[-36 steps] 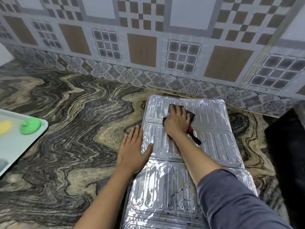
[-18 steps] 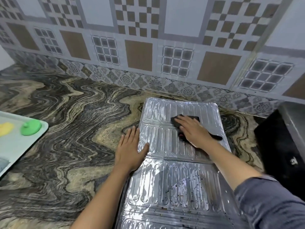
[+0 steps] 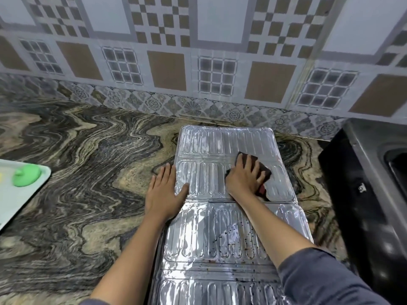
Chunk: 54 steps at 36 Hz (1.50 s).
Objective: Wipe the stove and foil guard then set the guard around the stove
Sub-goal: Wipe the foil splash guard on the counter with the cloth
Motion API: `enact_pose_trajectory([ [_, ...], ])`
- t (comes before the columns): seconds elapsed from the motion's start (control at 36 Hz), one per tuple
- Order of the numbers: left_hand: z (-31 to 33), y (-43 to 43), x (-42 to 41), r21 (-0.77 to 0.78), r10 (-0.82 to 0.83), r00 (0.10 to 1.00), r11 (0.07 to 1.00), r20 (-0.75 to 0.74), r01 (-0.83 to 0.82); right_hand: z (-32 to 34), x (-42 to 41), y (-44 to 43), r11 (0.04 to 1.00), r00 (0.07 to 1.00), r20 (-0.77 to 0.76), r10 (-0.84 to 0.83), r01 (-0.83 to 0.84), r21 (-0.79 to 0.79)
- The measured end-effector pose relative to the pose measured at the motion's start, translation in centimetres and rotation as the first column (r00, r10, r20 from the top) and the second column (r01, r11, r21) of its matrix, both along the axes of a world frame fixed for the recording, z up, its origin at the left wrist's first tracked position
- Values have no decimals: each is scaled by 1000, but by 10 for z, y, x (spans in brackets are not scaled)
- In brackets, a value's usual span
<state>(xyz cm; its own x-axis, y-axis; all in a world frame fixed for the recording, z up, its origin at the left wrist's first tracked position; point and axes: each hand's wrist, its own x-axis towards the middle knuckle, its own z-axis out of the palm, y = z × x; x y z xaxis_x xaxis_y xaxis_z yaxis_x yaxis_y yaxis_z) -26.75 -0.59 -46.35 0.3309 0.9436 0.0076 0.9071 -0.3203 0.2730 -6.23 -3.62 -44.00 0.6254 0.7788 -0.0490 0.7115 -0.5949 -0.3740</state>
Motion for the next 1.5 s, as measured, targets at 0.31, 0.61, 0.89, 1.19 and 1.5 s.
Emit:
enact_pose_trajectory([
  [0.31,19,2,-8,-153,-7,978,987,209,40,1,-11,-1,991,991,-29,130,-130,-10],
  [0.61,32,-31,-24,-67,9,947,998,320,14,10,-5,-3,986,983,-90,158,-161,-36],
  [0.89,7,-56,-38,-22,-2,1000,1000,-30,1,4,-36,8,999,998,-52,38,-37,22],
  [1.19,7,-57,-38,9,-1,1000,1000,-14,1,0,-80,34,893,893,-1,449,-449,26],
  [1.5,7,-58,-37,12,12,999,1000,-38,-11,16,-33,25,367,370,-14,929,-925,-101],
])
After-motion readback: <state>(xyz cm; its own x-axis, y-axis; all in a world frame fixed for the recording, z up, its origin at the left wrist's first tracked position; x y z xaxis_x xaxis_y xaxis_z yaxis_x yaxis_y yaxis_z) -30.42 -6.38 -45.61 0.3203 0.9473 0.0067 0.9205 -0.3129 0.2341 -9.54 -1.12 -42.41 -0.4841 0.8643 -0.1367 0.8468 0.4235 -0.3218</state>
